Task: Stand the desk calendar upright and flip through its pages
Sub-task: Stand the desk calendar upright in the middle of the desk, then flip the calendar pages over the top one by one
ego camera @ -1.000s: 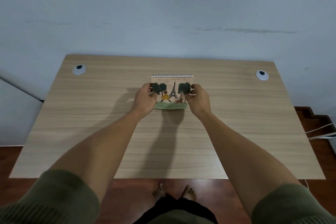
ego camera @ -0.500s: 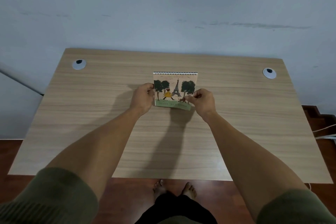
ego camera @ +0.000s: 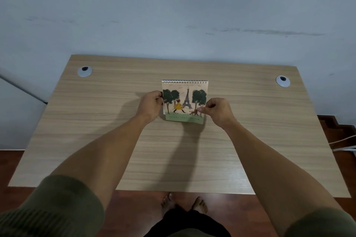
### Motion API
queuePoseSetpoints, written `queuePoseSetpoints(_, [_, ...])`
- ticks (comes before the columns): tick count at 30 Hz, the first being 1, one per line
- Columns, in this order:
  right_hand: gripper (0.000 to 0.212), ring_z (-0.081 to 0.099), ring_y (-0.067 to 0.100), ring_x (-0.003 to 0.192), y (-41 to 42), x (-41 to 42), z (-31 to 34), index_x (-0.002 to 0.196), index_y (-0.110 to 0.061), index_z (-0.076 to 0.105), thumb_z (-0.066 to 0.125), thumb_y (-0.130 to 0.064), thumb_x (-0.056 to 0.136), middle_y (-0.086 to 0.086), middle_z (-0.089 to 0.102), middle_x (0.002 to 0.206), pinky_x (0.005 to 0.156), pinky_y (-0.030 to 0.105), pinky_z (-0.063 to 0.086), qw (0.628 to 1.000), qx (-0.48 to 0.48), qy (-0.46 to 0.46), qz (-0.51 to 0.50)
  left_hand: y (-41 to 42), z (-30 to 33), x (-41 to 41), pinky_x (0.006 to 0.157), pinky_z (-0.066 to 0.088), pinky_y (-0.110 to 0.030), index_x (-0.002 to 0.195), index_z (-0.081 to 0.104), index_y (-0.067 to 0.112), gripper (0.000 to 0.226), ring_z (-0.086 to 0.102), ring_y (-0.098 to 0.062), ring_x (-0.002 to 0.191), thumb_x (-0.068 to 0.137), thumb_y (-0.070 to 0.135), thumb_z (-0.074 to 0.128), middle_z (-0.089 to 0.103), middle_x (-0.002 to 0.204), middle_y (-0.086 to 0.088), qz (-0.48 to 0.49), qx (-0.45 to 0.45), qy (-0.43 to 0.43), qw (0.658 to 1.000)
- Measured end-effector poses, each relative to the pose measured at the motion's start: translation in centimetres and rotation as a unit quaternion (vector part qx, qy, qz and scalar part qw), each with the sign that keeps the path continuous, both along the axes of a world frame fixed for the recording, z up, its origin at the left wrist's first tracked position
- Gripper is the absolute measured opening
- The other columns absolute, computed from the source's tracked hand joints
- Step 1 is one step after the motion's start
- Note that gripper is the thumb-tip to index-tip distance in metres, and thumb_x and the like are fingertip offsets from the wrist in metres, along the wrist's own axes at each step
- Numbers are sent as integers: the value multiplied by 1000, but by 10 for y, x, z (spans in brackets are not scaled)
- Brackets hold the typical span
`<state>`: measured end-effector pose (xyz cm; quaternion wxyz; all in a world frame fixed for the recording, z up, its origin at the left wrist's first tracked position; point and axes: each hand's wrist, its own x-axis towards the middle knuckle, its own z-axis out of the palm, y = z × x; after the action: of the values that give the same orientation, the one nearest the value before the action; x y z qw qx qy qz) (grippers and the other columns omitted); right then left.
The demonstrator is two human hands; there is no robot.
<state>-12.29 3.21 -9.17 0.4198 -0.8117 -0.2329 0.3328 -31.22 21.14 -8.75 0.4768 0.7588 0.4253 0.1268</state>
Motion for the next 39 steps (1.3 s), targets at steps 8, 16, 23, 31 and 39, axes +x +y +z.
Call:
queuePoseSetpoints(8, [15,61,16,65,-14,12,38,79,-13,66,75,-13,91,9,71,82,63,30,47,968,12,231,99,4,14,5,81,54,-21,113,74,5,25,67,-15,89,93,-1,61,72,100,-3,-33,6,-3,999])
queuePoseSetpoints(16, [31,68,25,82,-9,9,66,116,-5,69,63,-20,90,14,70,102,79,36,56,928,87,360,51,-4,23,11,56,58,-25,98,70,-6,27,66,-26,71,94,3,44,73,74,-9,33,-145,-89,985])
queuePoseSetpoints(23, [41,69,31,109,15,12,111,98,-2,68,37,-27,88,21,72,119,79,39,51,891,249,378,34,4,9,0,96,55,-36,118,72,14,34,68,-26,104,98,0,48,72,108,-1,-66,-3,-13,998])
queuePoseSetpoints(31, [44,60,15,128,42,-4,108,132,-13,69,41,-10,98,1,69,135,113,37,45,981,113,-118,108,6,1,-1,98,56,-41,122,71,15,35,67,-18,98,101,3,46,74,111,-2,-77,14,-15,997])
queuePoseSetpoints(39, [54,38,23,142,44,-19,70,148,-25,48,44,-17,95,-1,54,149,113,45,21,910,-41,-347,224,10,-10,1,103,54,-50,124,70,26,40,68,-26,113,99,7,44,74,121,-1,-56,-15,-25,998])
